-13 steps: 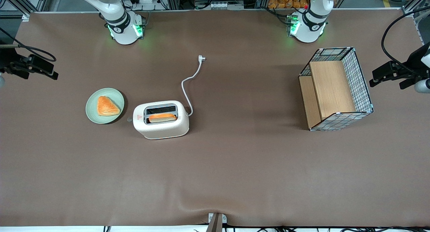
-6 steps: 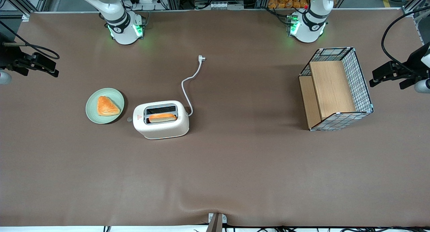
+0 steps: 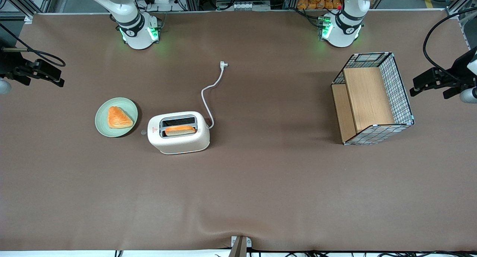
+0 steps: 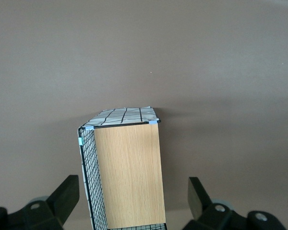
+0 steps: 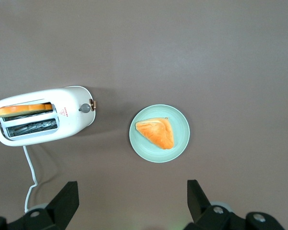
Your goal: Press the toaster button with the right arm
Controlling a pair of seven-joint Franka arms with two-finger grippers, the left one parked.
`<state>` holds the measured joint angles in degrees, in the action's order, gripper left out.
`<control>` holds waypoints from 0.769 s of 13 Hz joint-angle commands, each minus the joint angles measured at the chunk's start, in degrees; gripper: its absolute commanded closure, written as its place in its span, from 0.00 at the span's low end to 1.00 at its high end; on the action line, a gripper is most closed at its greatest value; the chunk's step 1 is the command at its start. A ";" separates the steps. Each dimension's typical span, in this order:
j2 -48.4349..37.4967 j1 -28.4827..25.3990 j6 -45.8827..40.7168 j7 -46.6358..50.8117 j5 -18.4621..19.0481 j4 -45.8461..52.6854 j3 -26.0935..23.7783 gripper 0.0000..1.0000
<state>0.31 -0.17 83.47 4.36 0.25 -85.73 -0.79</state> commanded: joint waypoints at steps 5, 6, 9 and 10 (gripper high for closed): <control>-1.01 0.61 0.64 0.65 0.72 -0.84 -0.53 0.00; -0.92 0.52 0.64 0.65 0.72 -0.76 -0.53 0.00; -0.83 0.52 0.56 -0.66 0.72 -0.58 -0.53 0.00; -0.83 0.52 0.64 -1.28 0.81 -0.58 -0.44 0.00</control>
<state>0.30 -0.17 83.73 4.09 0.25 -85.73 -0.78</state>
